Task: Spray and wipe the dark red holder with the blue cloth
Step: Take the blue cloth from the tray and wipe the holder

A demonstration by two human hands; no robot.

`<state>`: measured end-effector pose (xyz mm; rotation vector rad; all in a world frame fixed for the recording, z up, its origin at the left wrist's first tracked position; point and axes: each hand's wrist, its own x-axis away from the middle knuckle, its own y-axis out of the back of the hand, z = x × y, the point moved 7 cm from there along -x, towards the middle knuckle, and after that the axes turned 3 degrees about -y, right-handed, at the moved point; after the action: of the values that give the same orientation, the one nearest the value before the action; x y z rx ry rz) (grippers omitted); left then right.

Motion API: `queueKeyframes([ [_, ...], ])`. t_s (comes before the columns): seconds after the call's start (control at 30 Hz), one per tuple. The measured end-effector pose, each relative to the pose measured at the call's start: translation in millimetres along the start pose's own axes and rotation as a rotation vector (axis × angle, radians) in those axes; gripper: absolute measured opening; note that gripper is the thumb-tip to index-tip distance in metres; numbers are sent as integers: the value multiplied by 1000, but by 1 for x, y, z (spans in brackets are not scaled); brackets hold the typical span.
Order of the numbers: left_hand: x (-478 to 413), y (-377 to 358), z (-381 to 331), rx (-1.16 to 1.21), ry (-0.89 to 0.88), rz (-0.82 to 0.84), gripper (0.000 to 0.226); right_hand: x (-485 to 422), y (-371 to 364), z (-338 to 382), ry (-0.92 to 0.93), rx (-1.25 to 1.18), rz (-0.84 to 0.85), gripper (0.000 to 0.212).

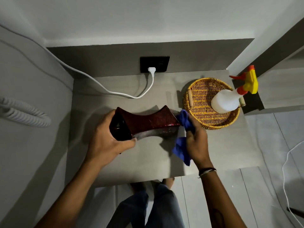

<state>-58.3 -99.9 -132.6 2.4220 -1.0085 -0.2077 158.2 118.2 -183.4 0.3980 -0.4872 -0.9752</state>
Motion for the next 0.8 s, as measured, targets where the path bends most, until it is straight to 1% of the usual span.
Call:
queueKeyframes([
  [0.03, -2, 2, 1, 63, 45, -20, 69, 0, 4, -9, -103, -167, -13, 70],
  [0.1, -7, 3, 8, 193, 164, -51, 54, 4, 1, -22, -269, -442, 26, 69],
  [0.17, -13, 1, 13, 257, 256, -49, 49, 7, -10, -19, -346, -562, 88, 69],
  [0.2, -16, 0, 13, 255, 266, -42, 52, 8, -15, -14, -356, -589, 110, 68],
  [0.23, -18, 0, 14, 241, 270, -32, 63, 8, -20, -9, -362, -610, 124, 68],
  [0.3, -18, 1, 18, 192, 300, 14, 90, 8, -26, -6, -390, -652, 144, 65],
  [0.4, -13, -4, 18, 81, 289, 196, 110, 7, -28, -12, -435, -706, 149, 61],
  [0.5, -6, -12, 14, -13, 234, 405, 145, 4, -26, -17, -464, -724, 137, 58],
  [0.53, -6, -12, 14, -13, 217, 427, 150, 3, -26, -18, -459, -712, 126, 58],
  [0.57, -8, -11, 13, -10, 189, 413, 147, 2, -26, -17, -442, -685, 106, 58],
  [0.63, -13, -5, 14, -68, 108, 323, 131, 5, -23, -9, -336, -531, 25, 60],
  [0.7, -15, -1, 15, -162, 22, 234, 121, 19, -18, 9, -156, -296, -117, 68],
  [0.73, -15, 0, 14, -171, -1, 203, 115, 29, -19, 19, -57, -213, -180, 72],
  [0.77, -16, 1, 13, -158, -14, 176, 108, 39, -22, 32, 47, -174, -201, 75],
  [0.8, -16, 3, 10, -152, -29, 153, 101, 49, -30, 46, 162, -154, -173, 75],
])
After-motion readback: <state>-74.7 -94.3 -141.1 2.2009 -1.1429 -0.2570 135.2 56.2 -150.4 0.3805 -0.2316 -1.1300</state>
